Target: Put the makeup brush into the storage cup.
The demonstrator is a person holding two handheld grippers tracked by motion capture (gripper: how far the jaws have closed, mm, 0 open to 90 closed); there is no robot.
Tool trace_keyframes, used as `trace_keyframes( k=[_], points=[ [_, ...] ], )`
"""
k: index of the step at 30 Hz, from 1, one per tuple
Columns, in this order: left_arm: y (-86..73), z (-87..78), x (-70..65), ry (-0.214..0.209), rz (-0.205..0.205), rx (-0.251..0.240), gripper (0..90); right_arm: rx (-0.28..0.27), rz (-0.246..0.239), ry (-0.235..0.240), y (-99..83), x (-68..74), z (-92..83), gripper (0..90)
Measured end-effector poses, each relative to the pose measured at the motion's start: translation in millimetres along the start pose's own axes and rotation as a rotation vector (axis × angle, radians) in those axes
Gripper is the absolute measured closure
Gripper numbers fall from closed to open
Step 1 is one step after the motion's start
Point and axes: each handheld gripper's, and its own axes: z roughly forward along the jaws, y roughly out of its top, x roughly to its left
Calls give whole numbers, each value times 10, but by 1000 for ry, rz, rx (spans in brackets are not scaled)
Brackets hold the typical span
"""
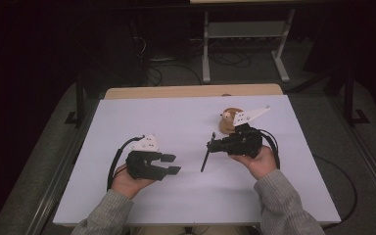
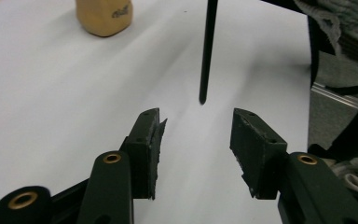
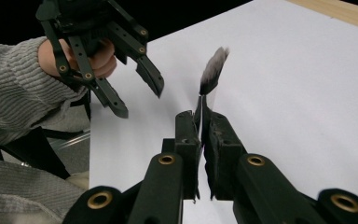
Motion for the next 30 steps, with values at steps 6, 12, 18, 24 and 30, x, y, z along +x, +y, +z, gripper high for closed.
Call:
trace_keyframes(
  k=[6, 12, 18, 24, 30],
  points=[
    [-34, -47, 11, 23, -4, 0, 496, 5, 2, -24, 45, -40, -93, 830],
    [-87, -85, 36, 51, -12, 4, 493, 9, 7, -39, 80, -100, -153, 829],
    [-193, -116, 72, 66, -33, 2, 489, 24, 14, -46, 101, -170, -190, 830],
    [-293, -162, 114, 94, -61, -3, 468, 32, 23, -44, 119, -225, -215, 830],
    [-364, -250, 155, 126, -79, -14, 450, 35, 29, -47, 133, -271, -251, 830]
  ],
)
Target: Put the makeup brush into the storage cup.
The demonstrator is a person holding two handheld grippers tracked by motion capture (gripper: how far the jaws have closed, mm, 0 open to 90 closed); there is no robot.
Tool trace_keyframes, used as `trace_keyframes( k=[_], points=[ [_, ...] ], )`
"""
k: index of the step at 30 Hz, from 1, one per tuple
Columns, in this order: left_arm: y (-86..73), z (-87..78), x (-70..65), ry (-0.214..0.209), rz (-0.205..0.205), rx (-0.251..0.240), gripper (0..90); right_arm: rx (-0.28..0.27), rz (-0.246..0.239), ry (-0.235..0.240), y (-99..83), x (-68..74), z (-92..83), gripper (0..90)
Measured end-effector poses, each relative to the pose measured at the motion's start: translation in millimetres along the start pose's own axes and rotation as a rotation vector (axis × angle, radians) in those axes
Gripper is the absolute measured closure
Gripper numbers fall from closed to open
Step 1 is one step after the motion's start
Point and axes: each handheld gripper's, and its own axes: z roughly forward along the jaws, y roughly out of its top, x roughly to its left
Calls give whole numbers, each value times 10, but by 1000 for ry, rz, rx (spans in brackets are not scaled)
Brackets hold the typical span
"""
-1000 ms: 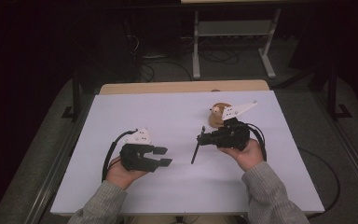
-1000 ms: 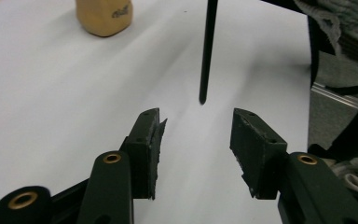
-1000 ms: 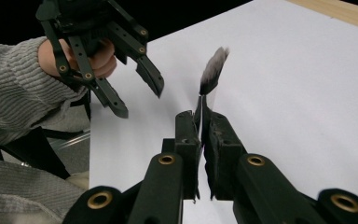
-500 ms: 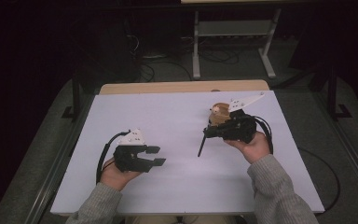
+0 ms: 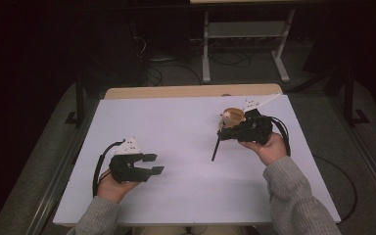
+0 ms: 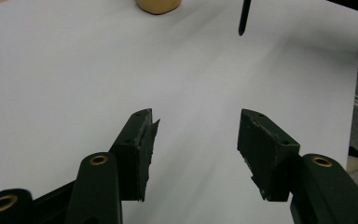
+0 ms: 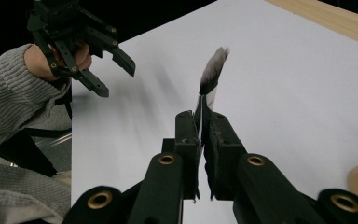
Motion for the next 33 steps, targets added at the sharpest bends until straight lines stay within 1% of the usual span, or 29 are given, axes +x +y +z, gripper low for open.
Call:
trace_keyframes(
  k=[6, 10, 12, 16, 17, 25, 29, 33],
  points=[
    [-77, -64, 20, 26, -13, -7, 436, 8, -7, -12, 52, -11, -43, 830],
    [-136, -93, 37, 36, -26, -12, 429, 9, -10, -24, 93, -16, -92, 830],
    [-165, -103, 41, 40, -35, -17, 423, 9, -4, -28, 110, -28, -117, 830],
    [-213, -115, 44, 51, -30, -12, 413, 1, 0, -33, 147, -61, -163, 830],
    [-224, -117, 42, 52, -34, -10, 412, 0, 6, -33, 155, -70, -174, 830],
    [-295, -174, 40, 84, -30, -4, 395, 10, 15, -49, 254, -135, -213, 830],
    [-320, -224, 40, 103, -30, -9, 386, 21, 10, -57, 328, -153, -213, 830],
    [-334, -239, 38, 104, -34, -10, 371, 23, 4, -67, 387, -166, -228, 830]
  ],
)
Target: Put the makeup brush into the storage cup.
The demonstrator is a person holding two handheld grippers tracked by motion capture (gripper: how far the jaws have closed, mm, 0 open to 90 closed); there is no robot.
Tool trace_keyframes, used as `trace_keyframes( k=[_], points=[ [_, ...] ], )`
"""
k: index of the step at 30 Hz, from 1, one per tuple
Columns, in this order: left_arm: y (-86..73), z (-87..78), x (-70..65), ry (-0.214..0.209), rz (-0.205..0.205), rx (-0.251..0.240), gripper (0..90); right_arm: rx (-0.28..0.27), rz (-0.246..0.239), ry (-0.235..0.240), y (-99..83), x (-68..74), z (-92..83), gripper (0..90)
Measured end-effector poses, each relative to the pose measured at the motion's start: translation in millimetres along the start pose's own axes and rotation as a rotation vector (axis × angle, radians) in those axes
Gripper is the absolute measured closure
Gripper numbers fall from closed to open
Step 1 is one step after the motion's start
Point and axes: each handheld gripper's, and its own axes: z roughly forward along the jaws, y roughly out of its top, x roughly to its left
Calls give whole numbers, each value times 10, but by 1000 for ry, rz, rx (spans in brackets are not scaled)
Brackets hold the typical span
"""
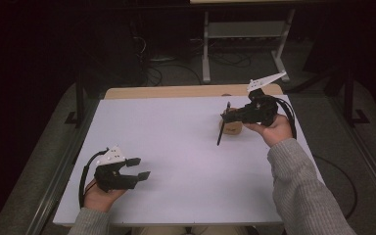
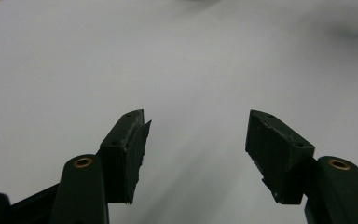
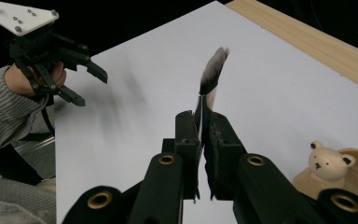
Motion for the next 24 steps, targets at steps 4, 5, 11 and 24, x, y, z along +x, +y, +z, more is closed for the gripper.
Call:
trace_keyframes(
  k=[4, 5, 11, 24],
  points=[
    [-11, -13, -1, 2, 1, 2, 374, -9, -1, -10, 48, -21, -33, 830],
    [-11, -18, 2, 3, 1, 2, 374, -13, 3, -11, 58, -24, -42, 830],
    [-23, -28, 17, 7, -8, -1, 372, -16, 7, -35, 89, -74, -96, 830],
    [-29, -35, 29, 10, -18, -7, 365, -39, 28, -76, 166, -174, -236, 830]
  ],
)
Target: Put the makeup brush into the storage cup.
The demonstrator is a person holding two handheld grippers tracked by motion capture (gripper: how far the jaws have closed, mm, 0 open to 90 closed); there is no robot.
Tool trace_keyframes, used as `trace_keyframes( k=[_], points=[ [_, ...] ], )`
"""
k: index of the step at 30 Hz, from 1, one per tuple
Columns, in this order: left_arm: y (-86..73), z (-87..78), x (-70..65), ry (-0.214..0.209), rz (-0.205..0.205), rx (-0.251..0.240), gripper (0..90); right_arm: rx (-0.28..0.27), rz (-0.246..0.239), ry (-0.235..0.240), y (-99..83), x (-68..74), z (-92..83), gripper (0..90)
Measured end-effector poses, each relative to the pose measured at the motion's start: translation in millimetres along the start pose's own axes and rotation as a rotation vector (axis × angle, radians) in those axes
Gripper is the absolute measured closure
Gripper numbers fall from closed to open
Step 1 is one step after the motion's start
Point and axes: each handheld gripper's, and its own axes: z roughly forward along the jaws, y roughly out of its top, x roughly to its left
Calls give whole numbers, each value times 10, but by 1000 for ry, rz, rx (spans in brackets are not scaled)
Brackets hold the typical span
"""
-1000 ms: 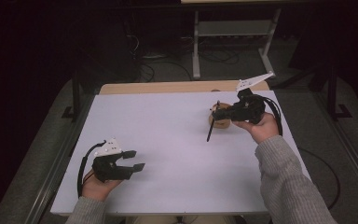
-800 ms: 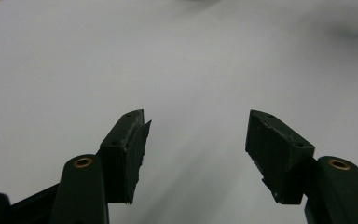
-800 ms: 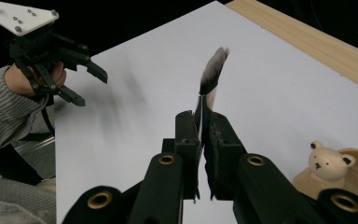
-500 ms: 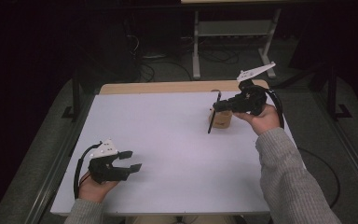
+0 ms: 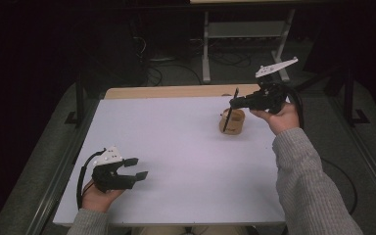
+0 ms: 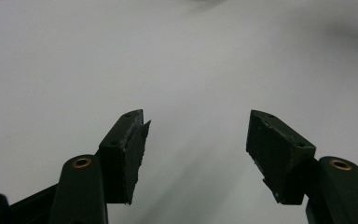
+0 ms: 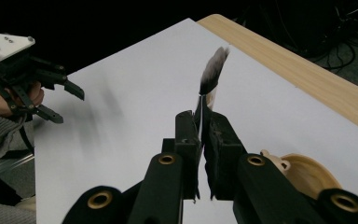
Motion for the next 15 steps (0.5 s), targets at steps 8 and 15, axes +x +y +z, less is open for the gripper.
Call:
trace_keyframes(
  k=[8, 15],
  points=[
    [0, -2, 10, 0, -1, -1, 359, -12, 11, -25, 82, -76, -44, 830],
    [-4, -14, 28, 0, -1, -5, 354, -19, 23, -55, 162, -159, -71, 830]
  ],
)
